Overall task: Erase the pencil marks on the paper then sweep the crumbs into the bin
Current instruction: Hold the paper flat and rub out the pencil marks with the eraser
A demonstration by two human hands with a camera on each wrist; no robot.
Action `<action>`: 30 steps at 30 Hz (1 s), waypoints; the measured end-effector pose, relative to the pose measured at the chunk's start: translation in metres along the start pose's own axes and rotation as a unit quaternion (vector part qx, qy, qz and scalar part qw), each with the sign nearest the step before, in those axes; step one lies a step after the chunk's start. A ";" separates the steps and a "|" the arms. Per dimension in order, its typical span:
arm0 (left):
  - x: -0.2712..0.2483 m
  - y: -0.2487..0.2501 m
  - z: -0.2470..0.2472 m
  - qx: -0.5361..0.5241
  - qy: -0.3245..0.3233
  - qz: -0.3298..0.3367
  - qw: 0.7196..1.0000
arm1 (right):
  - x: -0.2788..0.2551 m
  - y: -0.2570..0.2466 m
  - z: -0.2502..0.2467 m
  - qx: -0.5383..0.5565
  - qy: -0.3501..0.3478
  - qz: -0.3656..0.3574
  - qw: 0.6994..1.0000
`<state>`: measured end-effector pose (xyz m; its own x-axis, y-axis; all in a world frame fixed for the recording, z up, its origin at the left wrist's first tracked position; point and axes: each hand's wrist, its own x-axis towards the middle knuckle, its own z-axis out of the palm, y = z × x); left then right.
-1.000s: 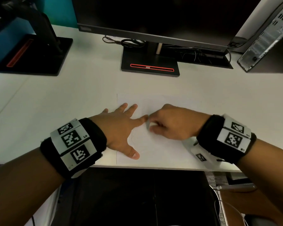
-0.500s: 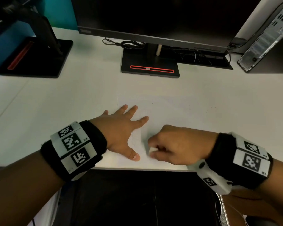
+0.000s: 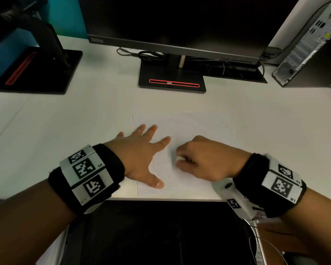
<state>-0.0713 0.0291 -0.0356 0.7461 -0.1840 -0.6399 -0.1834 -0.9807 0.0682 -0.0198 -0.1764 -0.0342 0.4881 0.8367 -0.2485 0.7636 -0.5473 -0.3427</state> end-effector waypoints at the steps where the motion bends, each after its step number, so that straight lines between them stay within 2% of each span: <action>1: 0.000 0.000 0.000 0.000 0.000 -0.001 1.000 | 0.000 -0.003 0.002 -0.007 0.002 0.004 1.000; 5: 0.001 0.001 0.000 0.007 -0.002 -0.005 1.000 | -0.006 -0.029 0.018 -0.001 -0.033 -0.051 0.998; 10: -0.001 0.005 -0.002 0.003 -0.010 -0.015 1.000 | 0.006 -0.002 0.002 -0.013 0.012 0.016 1.000; 15: 0.000 0.006 -0.001 0.012 -0.007 -0.017 1.000 | -0.002 -0.035 0.015 -0.018 -0.039 -0.038 0.998; 21: -0.001 0.011 -0.003 0.024 -0.010 -0.033 0.999 | 0.011 -0.001 -0.002 -0.028 0.009 0.040 0.999; 26: -0.001 0.011 0.000 0.038 0.006 -0.032 0.999 | 0.000 -0.032 0.013 -0.001 -0.048 -0.032 0.998; 30: -0.001 0.013 -0.001 0.039 0.004 -0.040 0.998 | 0.008 -0.005 -0.001 0.008 -0.018 0.017 1.000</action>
<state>-0.0742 0.0167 -0.0334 0.7657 -0.1068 -0.6343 -0.1722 -0.9842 -0.0421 -0.0194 -0.1668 -0.0338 0.4975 0.8164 -0.2932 0.7399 -0.5758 -0.3477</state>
